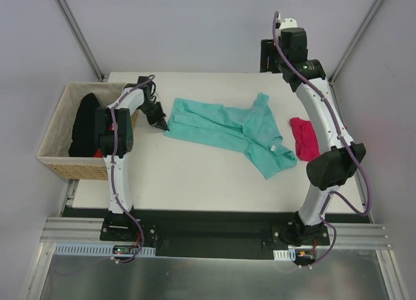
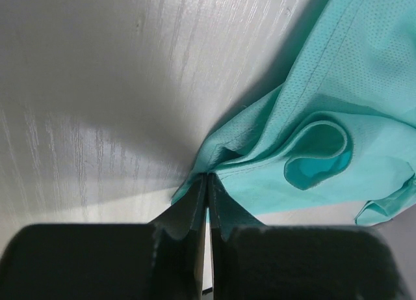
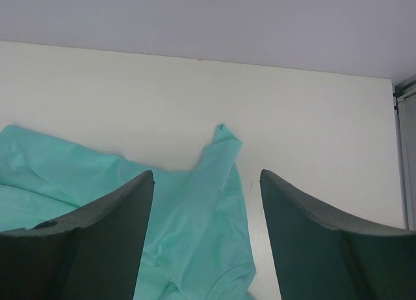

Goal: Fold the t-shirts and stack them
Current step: Fold the other side of the tshirt into a rectangle

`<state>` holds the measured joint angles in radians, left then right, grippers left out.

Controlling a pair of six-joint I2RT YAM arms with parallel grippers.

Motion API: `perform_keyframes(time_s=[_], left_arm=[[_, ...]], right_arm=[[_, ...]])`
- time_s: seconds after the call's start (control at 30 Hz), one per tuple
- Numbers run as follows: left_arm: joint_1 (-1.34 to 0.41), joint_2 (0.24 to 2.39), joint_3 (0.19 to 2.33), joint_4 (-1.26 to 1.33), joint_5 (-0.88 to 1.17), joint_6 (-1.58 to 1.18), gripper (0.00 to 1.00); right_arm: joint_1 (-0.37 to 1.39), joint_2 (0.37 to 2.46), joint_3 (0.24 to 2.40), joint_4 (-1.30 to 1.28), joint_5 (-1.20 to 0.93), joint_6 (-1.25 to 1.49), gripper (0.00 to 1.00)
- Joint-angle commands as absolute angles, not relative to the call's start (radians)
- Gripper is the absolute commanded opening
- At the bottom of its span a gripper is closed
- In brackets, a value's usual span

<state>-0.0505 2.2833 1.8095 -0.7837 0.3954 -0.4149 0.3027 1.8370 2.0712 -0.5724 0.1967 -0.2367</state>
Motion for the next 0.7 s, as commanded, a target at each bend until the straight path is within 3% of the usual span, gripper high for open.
perform_keyframes(time_s=[0.0, 0.57, 0.67], left_arm=[[-0.049, 2.283, 1.795, -0.831, 0.351, -0.431, 0.0], [-0.049, 2.036, 1.49, -0.842, 0.262, -0.462, 0.0], [-0.049, 1.996, 1.444, -0.842, 0.249, -0.469, 0.0]], right_arm=[[0.31, 1.793, 2.105, -0.558, 0.195, -0.222, 0.7], [0.307, 1.862, 2.1, -0.552, 0.141, -0.155, 0.69], [0.305, 1.89, 2.068, -0.555, 0.126, -0.134, 0.63]])
